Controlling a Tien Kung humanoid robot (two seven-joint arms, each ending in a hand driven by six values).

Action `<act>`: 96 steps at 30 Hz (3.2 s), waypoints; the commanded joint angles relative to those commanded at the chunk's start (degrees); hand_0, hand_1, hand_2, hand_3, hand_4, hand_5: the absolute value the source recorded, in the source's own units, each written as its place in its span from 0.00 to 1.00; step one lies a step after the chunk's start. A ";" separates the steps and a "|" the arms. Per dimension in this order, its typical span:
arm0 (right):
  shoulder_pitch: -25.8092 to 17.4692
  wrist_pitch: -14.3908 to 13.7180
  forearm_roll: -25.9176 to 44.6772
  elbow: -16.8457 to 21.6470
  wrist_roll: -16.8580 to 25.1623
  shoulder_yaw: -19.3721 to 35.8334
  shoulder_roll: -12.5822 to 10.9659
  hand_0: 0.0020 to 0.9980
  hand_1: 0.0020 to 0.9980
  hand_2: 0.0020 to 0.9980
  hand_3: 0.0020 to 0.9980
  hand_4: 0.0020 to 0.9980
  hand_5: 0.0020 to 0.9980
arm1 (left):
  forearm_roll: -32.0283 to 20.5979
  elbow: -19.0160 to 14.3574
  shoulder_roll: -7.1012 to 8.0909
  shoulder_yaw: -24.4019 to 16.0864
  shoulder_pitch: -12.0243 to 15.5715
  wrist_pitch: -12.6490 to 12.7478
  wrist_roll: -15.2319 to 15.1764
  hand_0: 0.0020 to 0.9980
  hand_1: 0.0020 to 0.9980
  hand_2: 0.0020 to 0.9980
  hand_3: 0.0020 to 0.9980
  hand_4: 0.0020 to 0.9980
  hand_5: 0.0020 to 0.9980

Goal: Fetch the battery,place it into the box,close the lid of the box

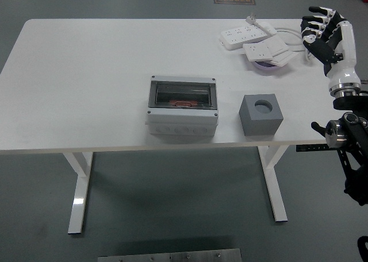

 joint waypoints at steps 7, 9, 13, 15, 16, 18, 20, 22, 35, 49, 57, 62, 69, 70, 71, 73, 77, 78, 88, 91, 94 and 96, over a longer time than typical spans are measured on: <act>-0.35 -0.11 -0.09 0.59 0.25 -0.27 0.05 0.51 0.51 0.50 0.55 0.59 0.15 | 0.02 -0.01 0.02 -0.05 0.17 0.05 0.02 0.65 0.72 0.57 0.56 0.65 0.13; -0.41 -0.11 -0.10 0.69 0.32 -0.36 0.02 0.52 0.51 0.50 0.54 0.59 0.16 | -0.06 -0.01 0.02 -0.01 0.23 0.05 0.00 0.65 0.72 0.57 0.56 0.65 0.13; -0.53 -0.17 -0.15 0.84 0.41 -0.63 -0.06 0.52 0.51 0.50 0.54 0.59 0.16 | -0.27 -0.01 0.02 0.11 0.33 0.06 -0.09 0.65 0.72 0.57 0.56 0.65 0.13; -0.59 -0.30 -0.27 0.90 0.46 -0.77 -0.08 0.52 0.52 0.50 0.54 0.58 0.15 | -0.31 -0.01 0.00 0.14 0.34 0.05 -0.11 0.65 0.72 0.57 0.56 0.65 0.13; -0.61 -0.37 -0.35 0.92 0.48 -0.84 -0.08 0.52 0.52 0.50 0.54 0.58 0.15 | -0.37 0.00 0.00 0.17 0.34 0.06 -0.14 0.65 0.72 0.57 0.56 0.65 0.13; -0.65 -0.75 -0.91 1.03 0.46 -1.02 -0.06 0.52 0.52 0.50 0.54 0.58 0.15 | -0.35 0.00 0.01 0.16 0.29 0.05 -0.13 0.65 0.72 0.57 0.56 0.65 0.13; -0.67 -1.16 -1.57 1.18 0.34 -1.18 -0.05 0.52 0.52 0.49 0.54 0.58 0.16 | -0.35 0.00 0.04 0.15 0.25 0.06 -0.13 0.65 0.72 0.57 0.56 0.65 0.13; -0.67 -1.63 -2.33 1.34 0.21 -1.36 -0.05 0.52 0.52 0.49 0.54 0.58 0.16 | -0.31 0.00 0.08 0.12 0.21 0.06 -0.11 0.65 0.72 0.57 0.56 0.65 0.13; -1.18 -3.65 -4.38 1.14 1.62 -1.57 0.54 0.52 0.51 0.50 0.55 0.55 0.13 | 0.39 -0.03 0.49 -0.23 0.20 -0.05 0.26 0.65 0.72 0.57 0.56 0.65 0.13; -1.69 -3.95 -3.32 0.27 2.78 -2.67 1.22 0.52 0.52 0.49 0.55 0.51 0.14 | 2.45 -0.12 1.32 -1.35 0.72 -0.51 1.38 0.65 0.72 0.57 0.56 0.65 0.13; -1.62 -2.93 -4.32 0.14 1.07 -2.68 1.42 0.51 0.52 0.49 0.54 0.52 0.14 | 3.20 -0.13 1.83 -1.81 0.41 -0.62 1.74 0.65 0.72 0.57 0.56 0.65 0.13; -1.72 -1.82 -5.07 0.17 -0.21 -2.37 1.54 0.51 0.53 0.52 0.55 0.52 0.12 | 2.49 -0.12 1.51 -1.40 0.44 -0.53 1.46 0.65 0.72 0.57 0.56 0.65 0.13; -1.62 -0.88 -5.33 0.35 -0.90 -2.08 1.49 0.59 0.66 0.68 0.62 0.76 0.00 | 1.96 -0.14 1.30 -1.13 0.58 -0.45 1.35 0.65 0.72 0.57 0.56 0.65 0.13; -1.59 -0.58 -5.30 0.37 -1.01 -2.01 1.46 0.59 0.66 0.68 0.62 0.76 0.00 | 1.77 -0.14 1.31 -1.03 0.62 -0.42 1.30 0.65 0.72 0.57 0.56 0.65 0.13; -1.56 -0.26 -5.22 0.36 -1.12 -1.96 1.42 0.59 0.66 0.68 0.62 0.76 0.00 | 1.52 -0.14 1.34 -0.91 0.66 -0.38 1.22 0.65 0.72 0.57 0.56 0.65 0.13; -1.47 0.54 -5.09 0.32 -1.36 -1.86 1.38 0.59 0.66 0.68 0.62 0.76 0.00 | 1.10 -0.14 1.42 -0.70 0.75 -0.39 1.16 0.65 0.72 0.57 0.56 0.65 0.13; -1.33 1.97 -4.75 0.37 -2.08 -1.69 1.23 0.61 0.67 0.69 0.67 0.84 0.04 | 0.13 -0.15 1.54 -0.23 0.99 -0.36 1.04 0.65 0.72 0.57 0.56 0.65 0.13; -1.30 2.21 -4.56 0.36 -2.19 -1.65 1.20 0.61 0.67 0.69 0.67 0.84 0.04 | -0.04 -0.15 1.52 -0.12 1.05 -0.35 1.01 0.65 0.72 0.57 0.56 0.65 0.13; -1.05 2.80 -4.28 0.39 -2.72 -1.40 0.91 0.72 0.76 0.77 0.88 0.95 0.33 | -1.37 -0.16 1.20 0.81 1.40 -0.23 0.69 0.65 0.71 0.57 0.55 0.61 0.13; -1.04 2.68 -4.32 0.45 -2.79 -1.20 0.82 0.72 0.76 0.77 0.88 0.95 0.33 | -1.79 -0.14 1.13 1.07 1.45 -0.14 0.51 0.65 0.71 0.57 0.55 0.61 0.13; -1.16 2.49 -4.24 0.48 -2.84 -0.82 0.74 0.76 0.78 0.80 0.88 0.93 0.31 | -2.14 -0.12 1.02 1.27 1.51 -0.07 0.33 0.65 0.70 0.55 0.55 0.53 0.08; -1.29 2.41 -4.14 0.48 -2.86 -0.52 0.73 0.76 0.78 0.80 0.88 0.93 0.31 | -2.27 -0.12 0.91 1.31 1.55 -0.07 0.31 0.65 0.70 0.55 0.55 0.53 0.08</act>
